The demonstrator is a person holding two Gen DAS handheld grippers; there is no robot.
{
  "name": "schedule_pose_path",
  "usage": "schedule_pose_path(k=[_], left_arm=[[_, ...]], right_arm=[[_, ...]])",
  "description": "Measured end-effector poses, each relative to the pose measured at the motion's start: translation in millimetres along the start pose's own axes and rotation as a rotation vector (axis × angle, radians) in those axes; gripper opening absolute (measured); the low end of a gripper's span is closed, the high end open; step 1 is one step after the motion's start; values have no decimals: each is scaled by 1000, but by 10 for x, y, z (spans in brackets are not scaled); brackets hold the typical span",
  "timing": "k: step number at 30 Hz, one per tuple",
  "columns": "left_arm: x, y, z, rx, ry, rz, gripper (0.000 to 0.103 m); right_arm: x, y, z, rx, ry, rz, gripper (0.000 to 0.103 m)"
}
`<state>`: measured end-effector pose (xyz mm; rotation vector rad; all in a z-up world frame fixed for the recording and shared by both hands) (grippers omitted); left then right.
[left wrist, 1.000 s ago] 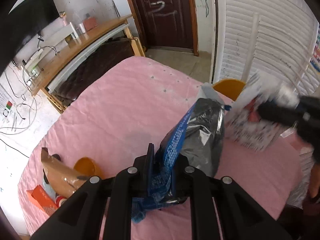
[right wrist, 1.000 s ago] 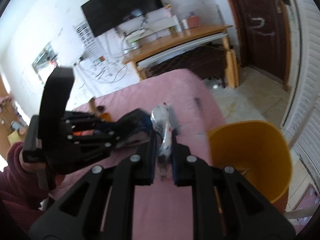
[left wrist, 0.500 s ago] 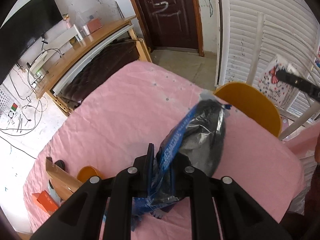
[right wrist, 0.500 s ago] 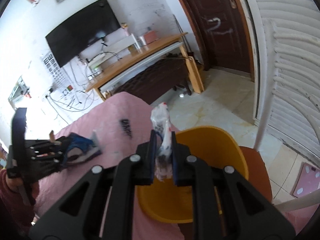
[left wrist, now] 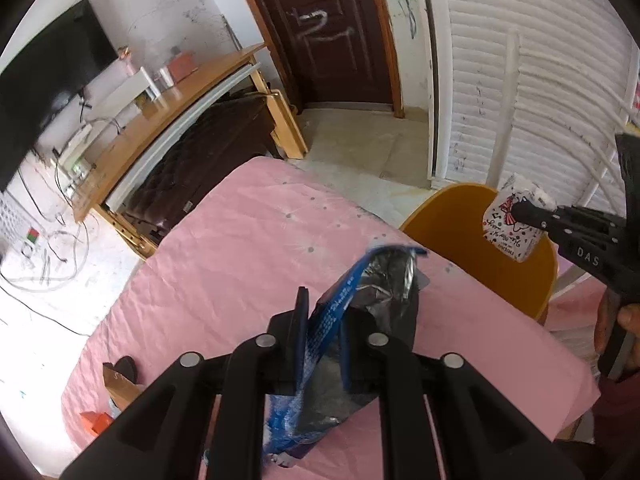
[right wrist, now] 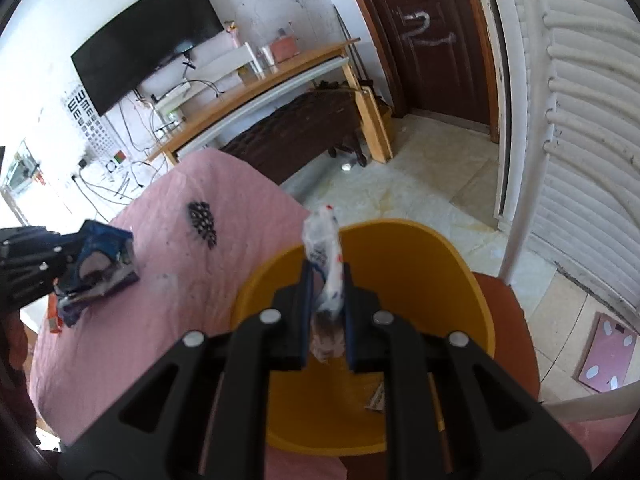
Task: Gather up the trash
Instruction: 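Carry the packet to the orange bin and open the right tool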
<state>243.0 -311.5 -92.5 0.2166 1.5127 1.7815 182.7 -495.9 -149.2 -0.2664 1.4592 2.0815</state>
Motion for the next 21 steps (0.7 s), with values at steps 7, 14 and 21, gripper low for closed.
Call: schedule_pose_path(k=[7,14,21], left_arm=[[-86,79,-90,-10,-10,-23,0],[-286,234,-253,27,-13,-68,0],[-552,375,-647,67,-56,-123,0]], right_arm=[[24,-24,-68,4,-13,-1,13],[46,-50,-108,38,-3,1,13],[58,-58,-143,46,-22,-1,56]])
Point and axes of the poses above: each gripper's, at about its wrist camera, not at the fingertips, and y roughly against the way its jaws point, z to its left, x to its underside, the point moved 10 cm from there along -y, roughly the way its jaws point, and after that the axes turned 12 degrees about z, right-handed, at the moved point
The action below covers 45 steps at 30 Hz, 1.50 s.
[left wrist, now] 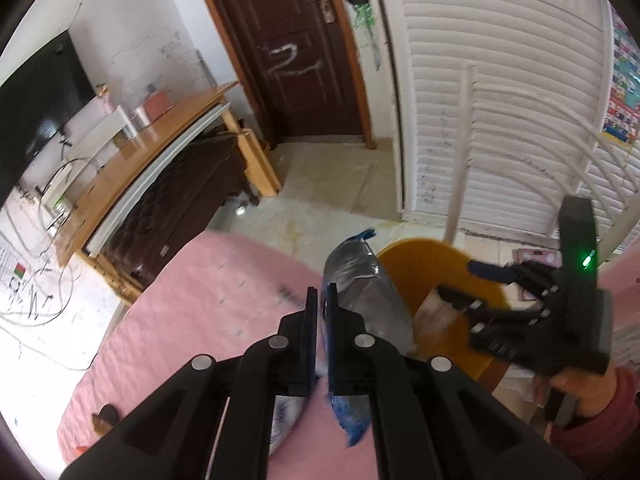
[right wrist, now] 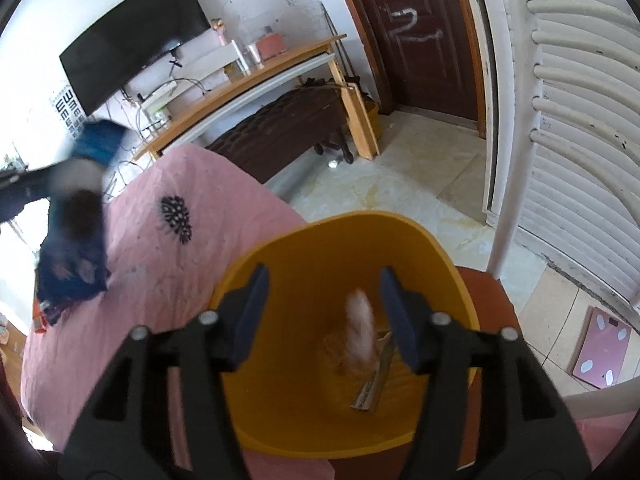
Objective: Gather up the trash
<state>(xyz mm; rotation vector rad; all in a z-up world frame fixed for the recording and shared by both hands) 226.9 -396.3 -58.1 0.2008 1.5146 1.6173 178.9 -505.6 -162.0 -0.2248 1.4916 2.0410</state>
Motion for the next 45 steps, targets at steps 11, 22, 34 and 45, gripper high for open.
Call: schedule_pose_path(k=[11,22,34,45], left_arm=[[-232,-115,-551,68,-49,-19,0],[-84,-108,-365,27,-16,-14,1],[492,250,503,-12,124,-75,81],[1039,573,1531,-111,298,-123,96]], right_arm=[[-5,127,-242,-2,-74,-41,63],[-52,257,-133,-11,-56,-67,72],[-118,427,576,-18,86,-74,85],[-111,391,1429,-78,237,-35,91]])
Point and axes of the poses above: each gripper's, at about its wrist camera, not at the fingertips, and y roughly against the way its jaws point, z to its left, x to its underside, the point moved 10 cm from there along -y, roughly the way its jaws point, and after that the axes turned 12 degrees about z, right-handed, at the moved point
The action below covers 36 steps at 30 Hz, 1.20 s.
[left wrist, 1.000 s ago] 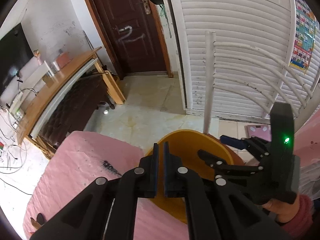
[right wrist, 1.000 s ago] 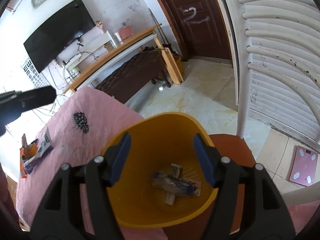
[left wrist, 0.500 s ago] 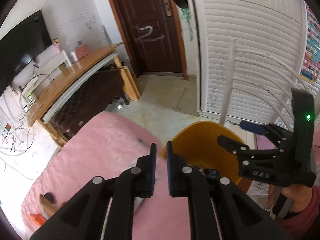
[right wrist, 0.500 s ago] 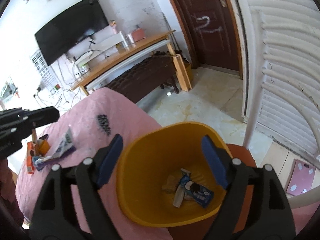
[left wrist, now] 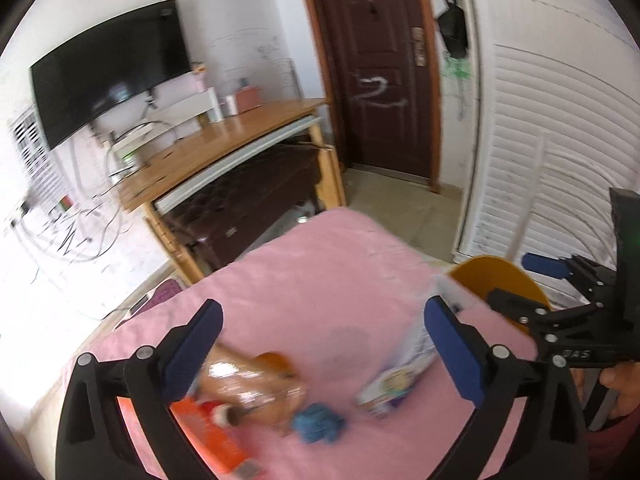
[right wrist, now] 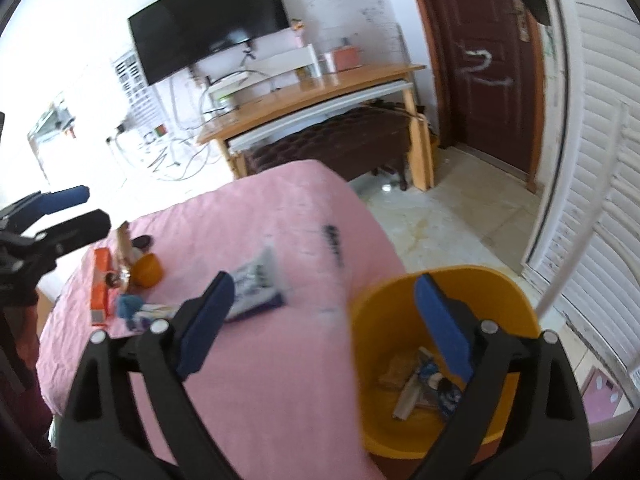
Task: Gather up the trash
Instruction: 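Grasp the orange box with the left tool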
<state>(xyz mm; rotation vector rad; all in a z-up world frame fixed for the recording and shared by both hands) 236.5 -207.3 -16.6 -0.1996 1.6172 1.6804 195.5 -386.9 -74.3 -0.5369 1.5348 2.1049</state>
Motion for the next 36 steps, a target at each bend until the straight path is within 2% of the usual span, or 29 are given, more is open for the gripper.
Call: schedule_pose_path(k=[7,13,19,26,30,36], left_arm=[[233,9,783,-67,112,14,96],[537,-150,1660,-141,255,65,96],[788,-327,2212,-140,362,129,96],[1040,-582,2243,-91,443,255,96],[1092,-765,2190,-33,489,326,96],[1101,-1011,2103,-2,505,380,96]], right_arm=[[-26,-53,453,-52,51,35,93],[22,-183,712,-38,76,100,96],[81,-274,800,-10,66,132,97],[130,-313,856,6,63,148,97],[136,-355,866,11,62,154,97],[157,-417,817,-11,44,168,97]])
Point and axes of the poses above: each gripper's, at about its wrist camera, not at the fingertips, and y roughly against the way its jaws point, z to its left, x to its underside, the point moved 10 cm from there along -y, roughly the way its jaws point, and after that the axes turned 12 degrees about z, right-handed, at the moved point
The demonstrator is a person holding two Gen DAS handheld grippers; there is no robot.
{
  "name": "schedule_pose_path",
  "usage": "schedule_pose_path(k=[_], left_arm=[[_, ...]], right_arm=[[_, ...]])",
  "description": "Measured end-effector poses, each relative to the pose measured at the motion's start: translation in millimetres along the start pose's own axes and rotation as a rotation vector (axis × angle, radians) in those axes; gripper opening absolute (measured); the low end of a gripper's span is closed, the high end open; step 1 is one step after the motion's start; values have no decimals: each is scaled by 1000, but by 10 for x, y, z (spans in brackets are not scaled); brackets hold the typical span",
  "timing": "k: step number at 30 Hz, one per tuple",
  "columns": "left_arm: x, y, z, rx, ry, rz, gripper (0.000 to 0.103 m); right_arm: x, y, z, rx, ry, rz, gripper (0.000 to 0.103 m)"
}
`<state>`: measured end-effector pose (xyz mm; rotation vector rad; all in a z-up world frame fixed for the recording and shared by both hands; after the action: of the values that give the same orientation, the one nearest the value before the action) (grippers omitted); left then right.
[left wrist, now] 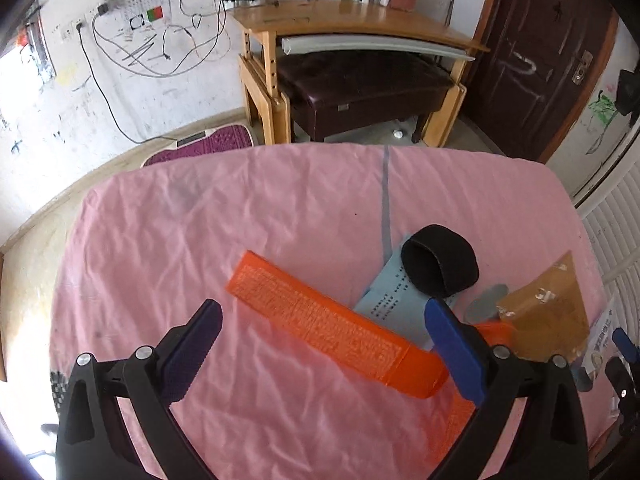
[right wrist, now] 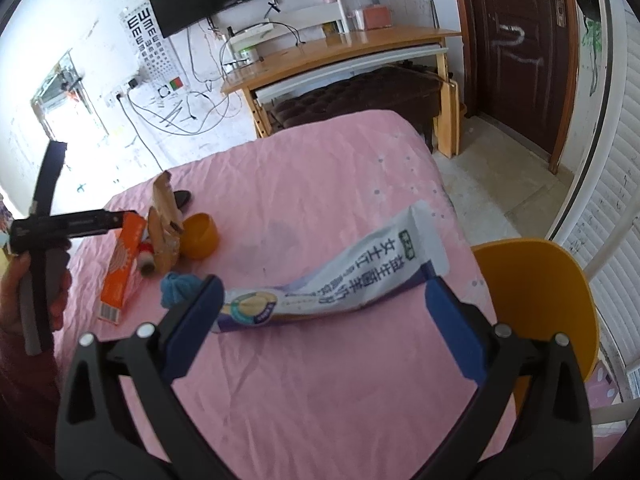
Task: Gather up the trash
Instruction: 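Grasp the orange box with the left tool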
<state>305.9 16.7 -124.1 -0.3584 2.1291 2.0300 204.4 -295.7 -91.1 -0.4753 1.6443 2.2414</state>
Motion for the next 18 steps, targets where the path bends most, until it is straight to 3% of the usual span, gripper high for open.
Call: schedule_pose_path(k=[3,7,9,11,13,18], left_arm=[[-54,-86,47,-10,33,3,93],[-88,-91,137,12,76,-14,62],[-78,-91,148,18,71,-20,53],[-54,-72,138,33,64,-36,32],[-8,-51,128,56,63,-46,20],[114,36,102,75,41,-78,19]], right_arm=[[8,-13,6,-7,1,1,97],[22,-11,20,-8,7,0,97],[22,-11,34,-6,11,0,97],[32,-17,47,-4,15,4,97],[37,-27,71,-2,19,10,97],[40,-82,148,7,42,32,97]])
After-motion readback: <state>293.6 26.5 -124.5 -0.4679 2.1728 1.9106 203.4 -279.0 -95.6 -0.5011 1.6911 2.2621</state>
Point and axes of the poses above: each gripper's, at about its wrist camera, not at the fingertips, and y roughly against the way its jaws point, z to its left, x to its underside, the point moved 10 cm from there along -y, roughly the way its jaws point, and after that the axes turned 12 degrees about z, right-handed, at the moved point
